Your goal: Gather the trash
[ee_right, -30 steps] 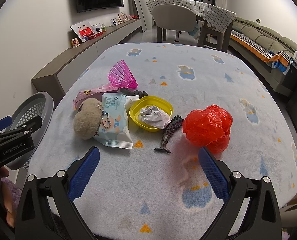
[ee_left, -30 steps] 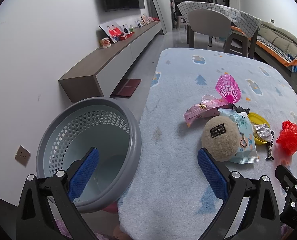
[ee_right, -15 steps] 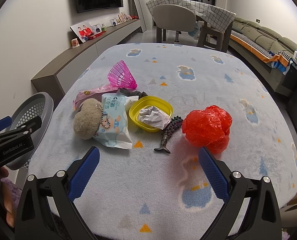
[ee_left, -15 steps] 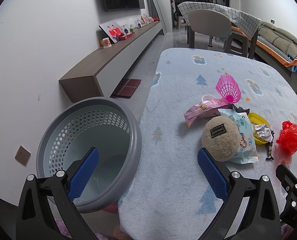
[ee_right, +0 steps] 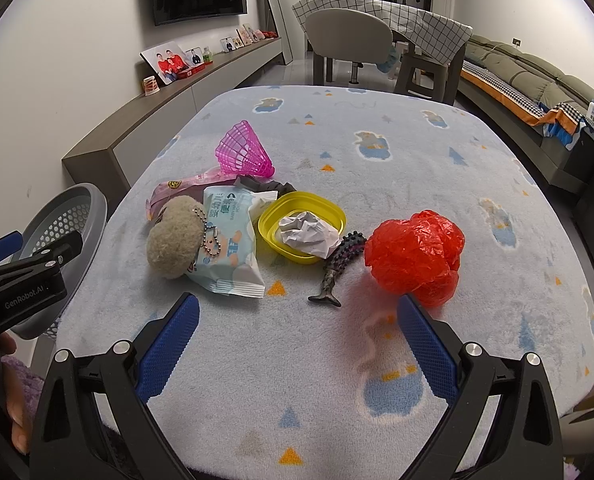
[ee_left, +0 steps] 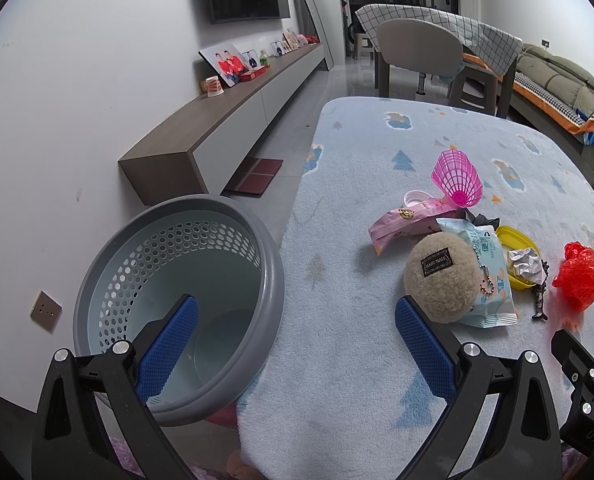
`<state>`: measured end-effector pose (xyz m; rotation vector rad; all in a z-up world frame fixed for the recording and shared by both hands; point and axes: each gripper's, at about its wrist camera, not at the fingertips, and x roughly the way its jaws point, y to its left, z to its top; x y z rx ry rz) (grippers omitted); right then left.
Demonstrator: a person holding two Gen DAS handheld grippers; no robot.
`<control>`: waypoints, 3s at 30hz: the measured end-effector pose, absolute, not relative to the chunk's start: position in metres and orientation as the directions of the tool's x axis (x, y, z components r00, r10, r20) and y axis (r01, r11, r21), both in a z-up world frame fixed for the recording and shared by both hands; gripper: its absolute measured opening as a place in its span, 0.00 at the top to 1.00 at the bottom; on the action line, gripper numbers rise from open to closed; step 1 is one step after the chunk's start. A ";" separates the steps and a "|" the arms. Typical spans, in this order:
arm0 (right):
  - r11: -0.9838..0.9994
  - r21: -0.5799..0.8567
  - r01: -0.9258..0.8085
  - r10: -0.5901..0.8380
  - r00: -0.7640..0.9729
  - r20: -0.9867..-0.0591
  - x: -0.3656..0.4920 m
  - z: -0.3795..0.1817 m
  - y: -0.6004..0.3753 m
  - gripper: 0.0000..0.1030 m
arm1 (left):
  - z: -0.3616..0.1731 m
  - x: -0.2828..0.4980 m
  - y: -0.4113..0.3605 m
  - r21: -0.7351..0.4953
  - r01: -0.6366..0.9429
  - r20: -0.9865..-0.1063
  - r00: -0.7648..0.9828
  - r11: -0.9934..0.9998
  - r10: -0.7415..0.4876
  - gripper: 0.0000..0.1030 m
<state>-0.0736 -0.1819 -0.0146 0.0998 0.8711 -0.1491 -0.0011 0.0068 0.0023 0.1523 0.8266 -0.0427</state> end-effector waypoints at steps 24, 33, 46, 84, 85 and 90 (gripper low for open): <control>0.985 0.027 0.170 -0.088 0.635 -0.768 -0.074 -0.015 -0.182 0.08 | 0.002 -0.001 0.007 0.119 0.097 -0.734 0.679 0.988 0.022 0.06; 0.985 0.027 0.172 -0.090 0.634 -0.768 -0.074 -0.016 -0.182 0.08 | 0.002 0.000 0.011 0.118 0.095 -0.736 0.677 0.988 0.022 0.06; 0.981 0.043 0.189 -0.090 0.639 -0.764 -0.078 -0.017 -0.196 0.08 | -0.003 -0.002 0.005 0.128 0.111 -0.736 0.677 0.985 0.019 0.06; 0.940 0.039 0.338 -0.154 0.526 -0.836 -0.026 -0.050 -0.278 0.38 | -0.016 0.007 -0.027 0.109 0.157 -0.735 0.677 0.982 -0.027 0.06; 0.941 0.041 0.336 -0.153 0.531 -0.834 -0.027 -0.048 -0.277 0.41 | -0.016 0.006 -0.028 0.108 0.158 -0.733 0.679 0.982 -0.029 0.06; 0.942 0.082 0.325 -0.121 0.558 -0.821 -0.037 -0.040 -0.278 0.55 | -0.015 0.004 -0.028 0.074 0.184 -0.733 0.676 0.980 -0.072 0.06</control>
